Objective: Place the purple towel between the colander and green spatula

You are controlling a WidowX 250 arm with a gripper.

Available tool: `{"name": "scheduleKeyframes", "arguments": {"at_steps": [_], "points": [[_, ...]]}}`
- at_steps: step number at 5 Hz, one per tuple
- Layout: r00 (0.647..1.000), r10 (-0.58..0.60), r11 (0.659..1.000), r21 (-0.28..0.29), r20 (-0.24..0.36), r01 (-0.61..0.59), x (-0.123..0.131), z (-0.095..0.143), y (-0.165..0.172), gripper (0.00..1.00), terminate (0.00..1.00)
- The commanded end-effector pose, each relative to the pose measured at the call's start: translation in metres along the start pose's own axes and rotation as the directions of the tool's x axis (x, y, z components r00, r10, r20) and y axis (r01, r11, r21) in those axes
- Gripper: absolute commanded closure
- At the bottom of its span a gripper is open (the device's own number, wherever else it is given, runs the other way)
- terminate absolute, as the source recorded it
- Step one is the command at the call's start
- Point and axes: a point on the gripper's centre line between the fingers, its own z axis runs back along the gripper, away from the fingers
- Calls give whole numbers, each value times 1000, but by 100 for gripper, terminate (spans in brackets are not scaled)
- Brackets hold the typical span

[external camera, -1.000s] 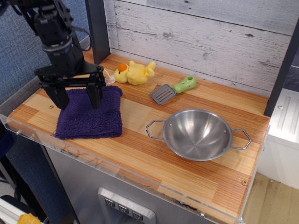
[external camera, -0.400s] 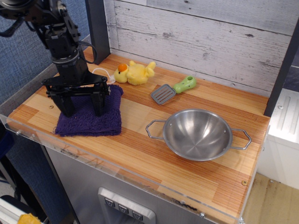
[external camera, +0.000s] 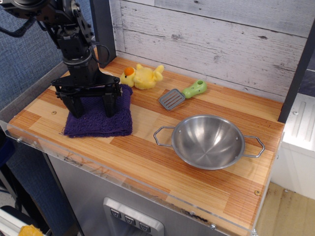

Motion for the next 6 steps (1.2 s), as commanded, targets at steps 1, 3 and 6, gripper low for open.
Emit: {"name": "scheduleKeyframes", "arguments": {"at_steps": [1, 3, 6], "points": [[995, -91, 995, -45, -36, 89, -11, -12, -44, 0, 0], [981, -190, 980, -74, -39, 187, -15, -16, -90, 0, 0], [931, -360, 929, -111, -60, 352, -41, -19, -146, 0, 0]]}}
